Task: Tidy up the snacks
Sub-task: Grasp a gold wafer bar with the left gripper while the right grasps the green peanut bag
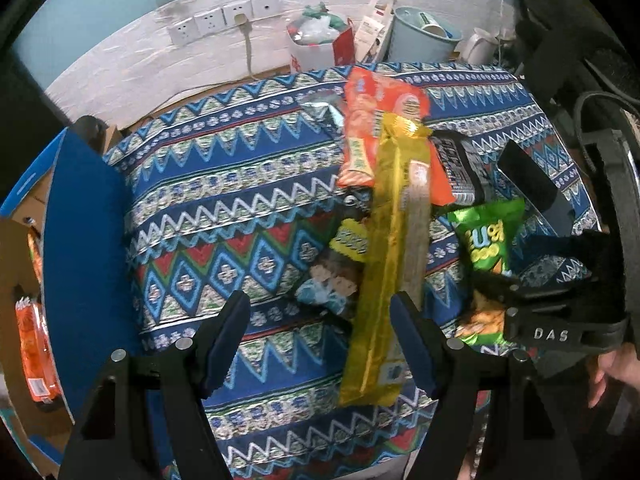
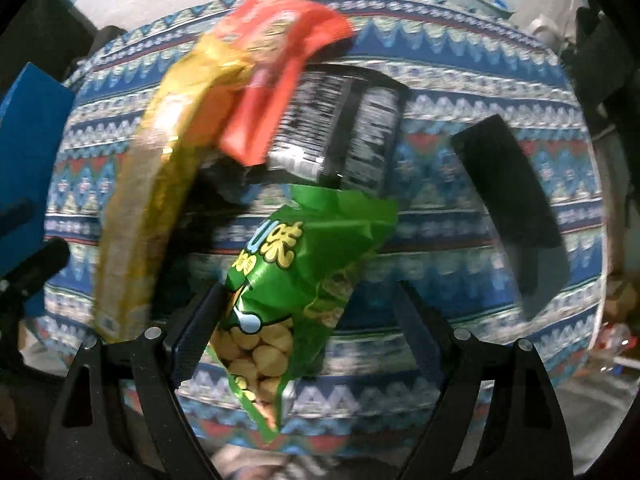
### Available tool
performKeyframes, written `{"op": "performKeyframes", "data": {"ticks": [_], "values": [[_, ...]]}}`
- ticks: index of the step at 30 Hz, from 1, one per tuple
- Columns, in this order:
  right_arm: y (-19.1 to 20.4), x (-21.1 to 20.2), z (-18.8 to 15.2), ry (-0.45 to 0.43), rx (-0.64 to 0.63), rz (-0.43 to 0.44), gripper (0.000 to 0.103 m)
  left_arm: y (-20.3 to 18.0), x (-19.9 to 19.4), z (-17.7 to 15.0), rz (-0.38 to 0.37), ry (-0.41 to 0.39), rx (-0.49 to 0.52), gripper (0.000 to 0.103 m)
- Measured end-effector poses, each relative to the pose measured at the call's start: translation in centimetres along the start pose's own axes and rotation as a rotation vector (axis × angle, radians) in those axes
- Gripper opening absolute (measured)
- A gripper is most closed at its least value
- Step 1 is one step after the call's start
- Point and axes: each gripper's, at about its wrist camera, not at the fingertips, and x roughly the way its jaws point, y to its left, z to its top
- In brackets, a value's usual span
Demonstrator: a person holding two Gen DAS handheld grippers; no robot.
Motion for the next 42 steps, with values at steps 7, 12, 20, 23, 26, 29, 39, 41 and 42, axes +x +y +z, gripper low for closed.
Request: {"op": "performKeyframes", "data": {"ticks": [7, 12, 20, 23, 26, 29, 39, 41, 42], "values": [[-3.4, -0.2, 0.0, -0.035, 0.094, 0.046, 0.084, -2.2, 1.3, 0.9, -0.052, 0.028, 0.014, 0.074], [-2.9, 2.0, 0.1, 0.006, 0.059, 0.031, 0.084, -3.4, 2.5, 1.2, -0.071, 0.053, 0.023, 0.074], [-3.2, 3.6, -0.6, 0.005, 0.006, 0.006, 0.057, -3.8, 4.4, 1.9, -0.092, 0.079, 0.004, 0.074], [-4.0, 2.8, -0.6, -0.018, -0.021, -0.014, 0.042, -4.0, 5.1, 2.2, -0.082, 0.072, 0.014, 0.074], [-5.1, 1.8, -1.0, -0.046, -0.027, -0.012, 0.036, -4.0, 5.6, 2.3, -0.069, 0.070, 0.023, 0.056], [-5.8, 1.5, -1.5, -0.047, -0.017, 0.000, 0.035, -4.0, 5.4, 2.3, -0.072, 0.046, 0.034, 0.036], [-3.8, -2.3, -1.5, -0.116, -0.073, 0.060, 0.033, -3.7, 3.7, 1.7, -0.058, 0.008, 0.056, 0.029], [-3.1, -3.3, -1.4, -0.139, -0.078, 0.061, 0.033, -3.4, 2.6, 1.3, -0.057, -0.009, 0.055, 0.029], [-3.1, -3.5, -1.2, -0.147, -0.077, 0.063, 0.033, -3.2, 2.2, 1.1, -0.056, -0.018, 0.055, 0.029]]}}
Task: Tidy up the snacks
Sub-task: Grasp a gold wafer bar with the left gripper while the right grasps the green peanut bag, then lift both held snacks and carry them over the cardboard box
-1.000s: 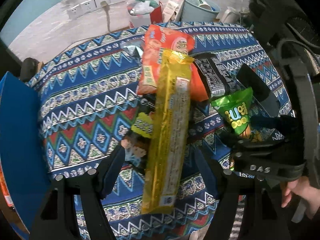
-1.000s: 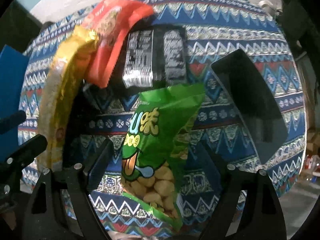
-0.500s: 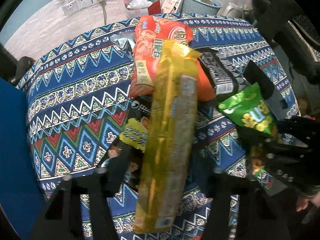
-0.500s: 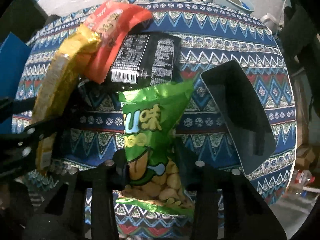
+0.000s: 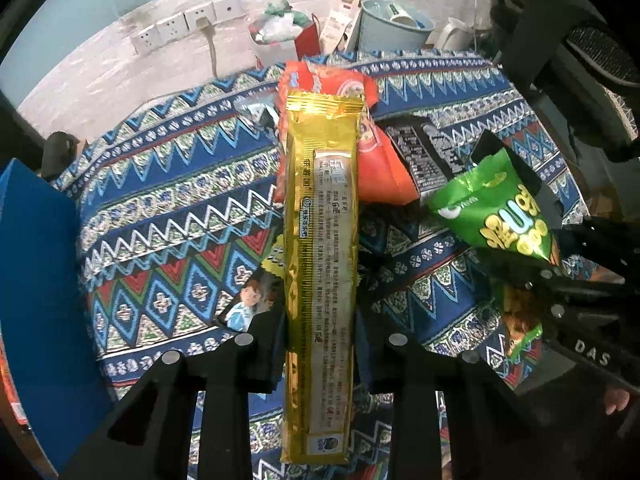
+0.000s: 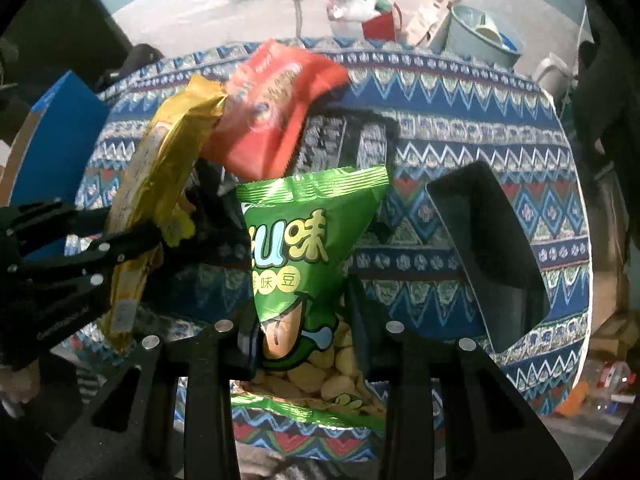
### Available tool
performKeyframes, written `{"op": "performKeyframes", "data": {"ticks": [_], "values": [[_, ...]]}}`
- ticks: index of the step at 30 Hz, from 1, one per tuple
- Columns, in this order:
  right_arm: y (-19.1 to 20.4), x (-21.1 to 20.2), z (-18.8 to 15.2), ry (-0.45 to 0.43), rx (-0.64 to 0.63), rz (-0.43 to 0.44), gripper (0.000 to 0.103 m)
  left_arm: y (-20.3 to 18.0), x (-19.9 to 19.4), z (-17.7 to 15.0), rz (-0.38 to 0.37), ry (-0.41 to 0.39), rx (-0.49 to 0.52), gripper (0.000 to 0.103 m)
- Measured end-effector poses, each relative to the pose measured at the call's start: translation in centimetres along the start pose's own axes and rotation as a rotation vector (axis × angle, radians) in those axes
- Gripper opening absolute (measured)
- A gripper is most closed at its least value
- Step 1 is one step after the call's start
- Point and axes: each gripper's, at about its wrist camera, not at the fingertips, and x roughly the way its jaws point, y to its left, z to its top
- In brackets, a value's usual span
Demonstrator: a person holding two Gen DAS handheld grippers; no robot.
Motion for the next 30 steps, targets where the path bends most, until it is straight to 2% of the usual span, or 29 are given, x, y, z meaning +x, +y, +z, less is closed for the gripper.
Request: {"op": "performKeyframes", "data": {"ticks": [6, 20, 30], "values": [[2.0, -2.1, 0.9, -0.054, -0.001, 0.000, 0.033, 1.0, -2.7, -0.8, 0.027, -0.057, 0.002, 0.029], [5.9, -5.5, 3.7, -0.183, -0.045, 0.042, 0.033, 5.4, -7.4, -2.0, 0.062, -0.146, -0.078, 0.029], [9.1, -6.5, 5.5, -0.221, -0.089, 0.068, 0.033, 8.2, -11.0, -3.3, 0.105, -0.219, -0.110, 0.029]]}}
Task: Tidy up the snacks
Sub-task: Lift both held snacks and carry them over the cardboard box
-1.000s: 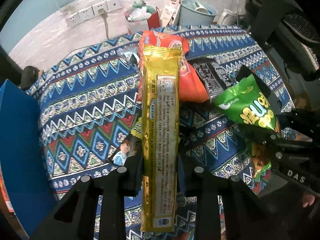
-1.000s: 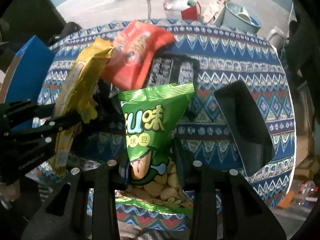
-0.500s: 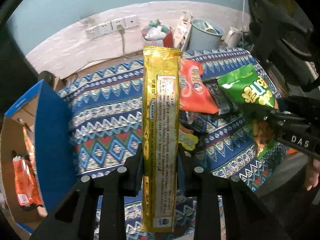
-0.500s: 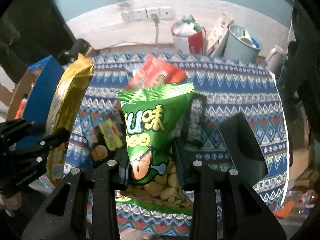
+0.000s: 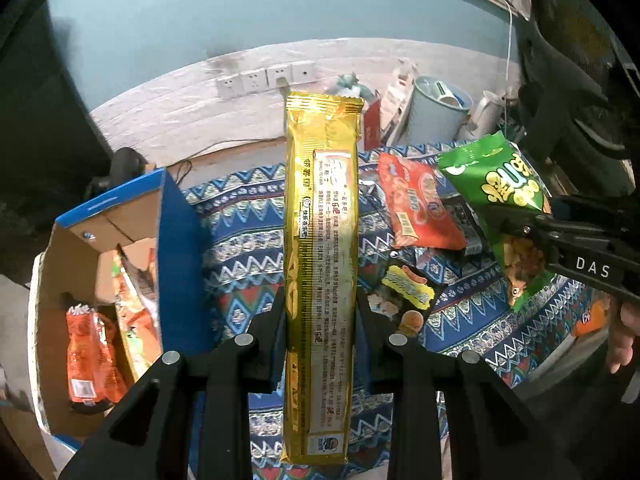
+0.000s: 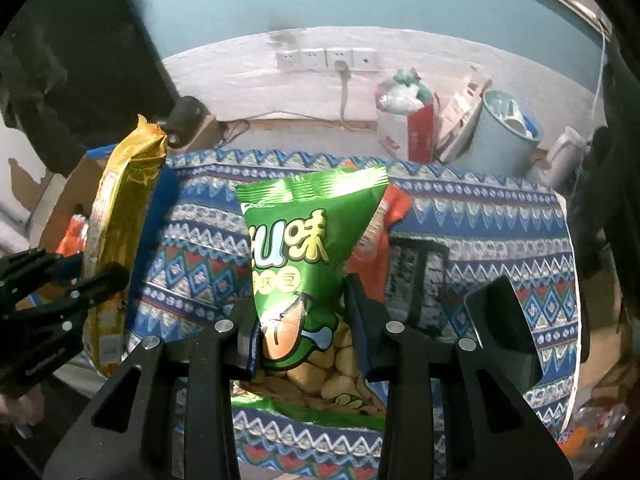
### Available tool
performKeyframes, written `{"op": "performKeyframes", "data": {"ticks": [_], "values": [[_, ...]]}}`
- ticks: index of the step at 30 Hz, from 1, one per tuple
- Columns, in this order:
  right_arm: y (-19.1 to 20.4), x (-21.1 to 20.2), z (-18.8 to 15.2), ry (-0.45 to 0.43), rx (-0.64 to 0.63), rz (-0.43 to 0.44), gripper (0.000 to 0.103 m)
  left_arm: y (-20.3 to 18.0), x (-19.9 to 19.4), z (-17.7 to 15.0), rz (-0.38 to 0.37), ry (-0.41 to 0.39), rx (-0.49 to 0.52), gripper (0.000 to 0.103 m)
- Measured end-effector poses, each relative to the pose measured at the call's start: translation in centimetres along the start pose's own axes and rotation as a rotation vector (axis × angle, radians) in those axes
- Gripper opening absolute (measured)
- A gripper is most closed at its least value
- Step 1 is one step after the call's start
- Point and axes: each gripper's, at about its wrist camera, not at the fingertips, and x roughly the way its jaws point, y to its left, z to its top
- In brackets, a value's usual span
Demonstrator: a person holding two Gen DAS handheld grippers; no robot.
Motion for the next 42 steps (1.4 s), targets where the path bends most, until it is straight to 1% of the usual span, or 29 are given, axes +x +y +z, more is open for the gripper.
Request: {"op": "performKeyframes", "data": {"ticks": [8, 11, 19, 25, 29, 33, 42], "values": [[4.0, -0.1, 1.9, -0.031, -0.066, 0.049, 0.033, 3.2, -1.6, -0.2, 0.003, -0.029, -0.059, 0.029], [5.3, 0.4, 2.5, -0.025, -0.085, 0.064, 0.033, 4.6, -2.3, -0.3, -0.001, -0.039, -0.085, 0.029], [8.4, 1.5, 3.7, -0.010, -0.115, 0.107, 0.033, 8.4, -4.3, -0.7, 0.019, -0.073, -0.149, 0.029], [11.2, 2.2, 4.6, 0.001, -0.139, 0.146, 0.033, 11.0, -5.1, -1.1, 0.073, -0.100, -0.172, 0.029], [13.1, 2.9, 5.1, 0.009, -0.161, 0.170, 0.033, 13.1, -5.1, -1.5, 0.077, -0.094, -0.211, 0.029], [15.4, 3.4, 5.9, 0.011, -0.185, 0.189, 0.033, 15.2, -4.9, -2.1, 0.100, -0.086, -0.246, 0.029], [19.5, 4.4, 7.2, 0.020, -0.225, 0.230, 0.033, 19.1, -2.3, -4.0, 0.123, -0.015, -0.329, 0.029]]}}
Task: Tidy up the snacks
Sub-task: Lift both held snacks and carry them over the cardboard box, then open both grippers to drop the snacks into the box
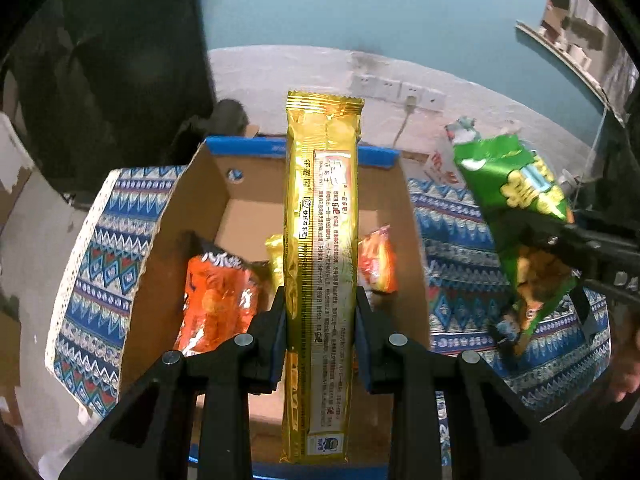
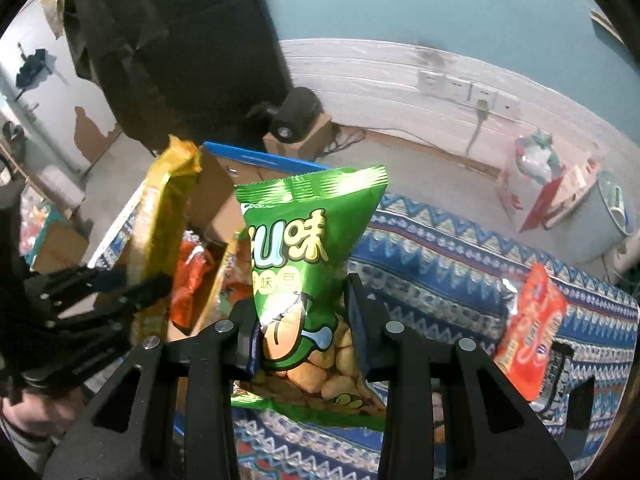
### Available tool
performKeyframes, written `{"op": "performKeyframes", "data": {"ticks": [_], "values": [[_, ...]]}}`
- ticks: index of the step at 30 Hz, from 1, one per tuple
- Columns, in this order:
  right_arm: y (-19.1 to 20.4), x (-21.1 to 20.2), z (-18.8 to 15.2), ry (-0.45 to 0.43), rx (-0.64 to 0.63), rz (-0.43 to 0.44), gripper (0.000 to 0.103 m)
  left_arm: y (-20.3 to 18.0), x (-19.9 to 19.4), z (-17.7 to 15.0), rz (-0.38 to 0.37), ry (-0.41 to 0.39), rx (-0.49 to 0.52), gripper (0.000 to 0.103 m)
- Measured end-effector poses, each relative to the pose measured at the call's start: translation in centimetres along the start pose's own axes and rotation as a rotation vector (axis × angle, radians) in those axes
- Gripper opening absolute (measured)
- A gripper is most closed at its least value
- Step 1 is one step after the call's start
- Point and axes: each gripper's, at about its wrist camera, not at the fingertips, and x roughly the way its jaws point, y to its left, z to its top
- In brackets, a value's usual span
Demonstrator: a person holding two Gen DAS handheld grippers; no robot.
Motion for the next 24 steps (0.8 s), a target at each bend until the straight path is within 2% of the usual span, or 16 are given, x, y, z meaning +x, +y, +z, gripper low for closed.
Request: {"op": "performKeyframes", "data": {"ticks": [4, 9, 10, 12, 16, 19, 24], "values": [[1.2, 0.9, 0.7, 0.007, -0.012, 0.017, 0.033, 1.7, 1.5, 0.0, -0.018, 0.045, -0.060, 0.029], [2.5, 1.9, 1.3, 0.017, -0.028, 0.035, 0.033, 2.9, 1.6, 0.3, 0.018, 0.046, -0.087, 0.030], [2.7, 2.0, 1.5, 0.019, -0.033, 0.037, 0.033, 3.0, 1.4, 0.3, 0.023, 0.045, -0.087, 0.032], [3.4, 2.5, 1.8, 0.023, -0.047, 0.043, 0.033, 3.3, 1.0, 0.3, 0.035, 0.043, -0.092, 0.046], [4.7, 3.7, 2.2, 0.035, -0.081, 0.052, 0.033, 4.2, 0.2, 0.1, 0.076, 0.030, -0.089, 0.049], [5.8, 4.6, 2.5, 0.044, -0.108, 0.055, 0.033, 5.0, -0.6, 0.0, 0.106, 0.018, -0.092, 0.056], [7.7, 6.1, 3.0, 0.061, -0.147, 0.071, 0.033, 6.7, -1.5, -0.1, 0.141, 0.001, -0.108, 0.058]]}}
